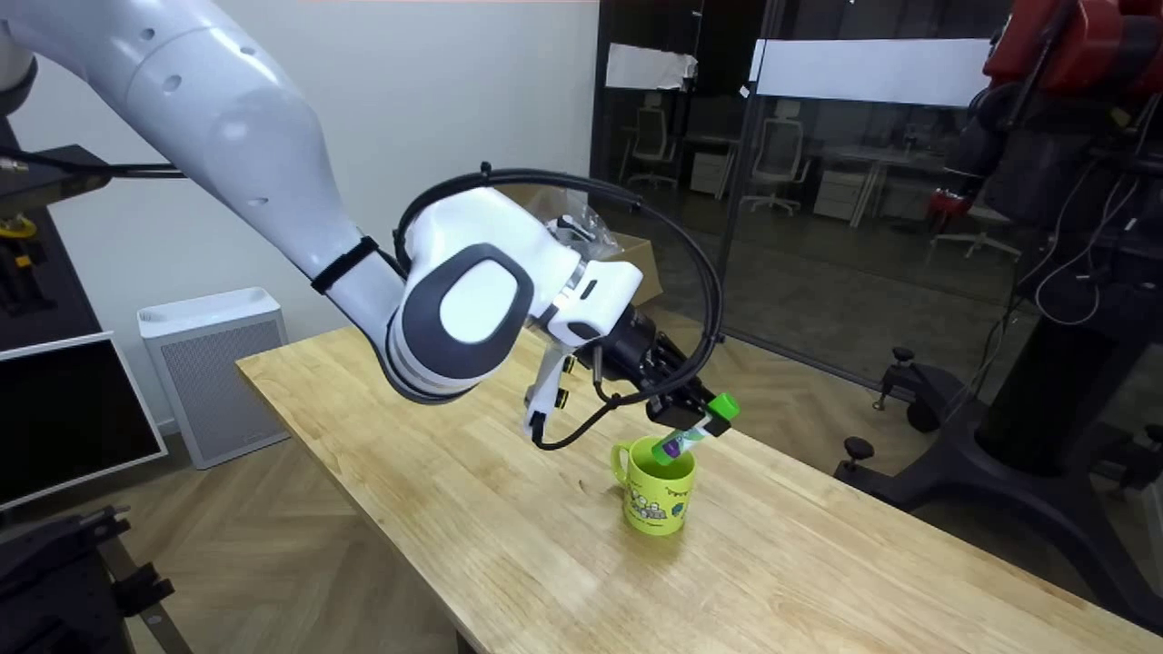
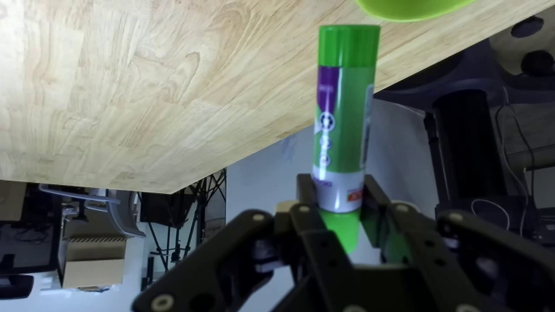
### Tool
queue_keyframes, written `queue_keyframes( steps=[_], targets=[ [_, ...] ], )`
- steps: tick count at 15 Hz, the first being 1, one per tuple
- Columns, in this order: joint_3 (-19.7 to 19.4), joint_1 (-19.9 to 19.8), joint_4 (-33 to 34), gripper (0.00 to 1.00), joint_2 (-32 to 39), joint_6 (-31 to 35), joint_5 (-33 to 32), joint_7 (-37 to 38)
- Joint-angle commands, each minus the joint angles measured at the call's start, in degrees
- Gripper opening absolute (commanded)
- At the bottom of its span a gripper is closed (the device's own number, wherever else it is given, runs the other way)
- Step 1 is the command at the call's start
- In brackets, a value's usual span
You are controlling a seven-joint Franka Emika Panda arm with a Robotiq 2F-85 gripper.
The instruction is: Put the paper glue in the mug
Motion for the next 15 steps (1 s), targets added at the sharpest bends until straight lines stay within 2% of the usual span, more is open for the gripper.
queue_keyframes(
  steps=[1,6,11,15],
  targets=[
    [3.7,-4.8,1.6,0.07,-1.1,3.5,2.7,-4.0],
    [7.7,-10.2,5.8,0.07,-1.7,4.7,4.3,-10.3],
    [10.0,-13.6,11.4,0.07,-1.6,3.7,5.2,-16.1],
    [13.6,-16.5,15.4,0.07,-2.0,3.5,6.2,-19.2]
  ],
)
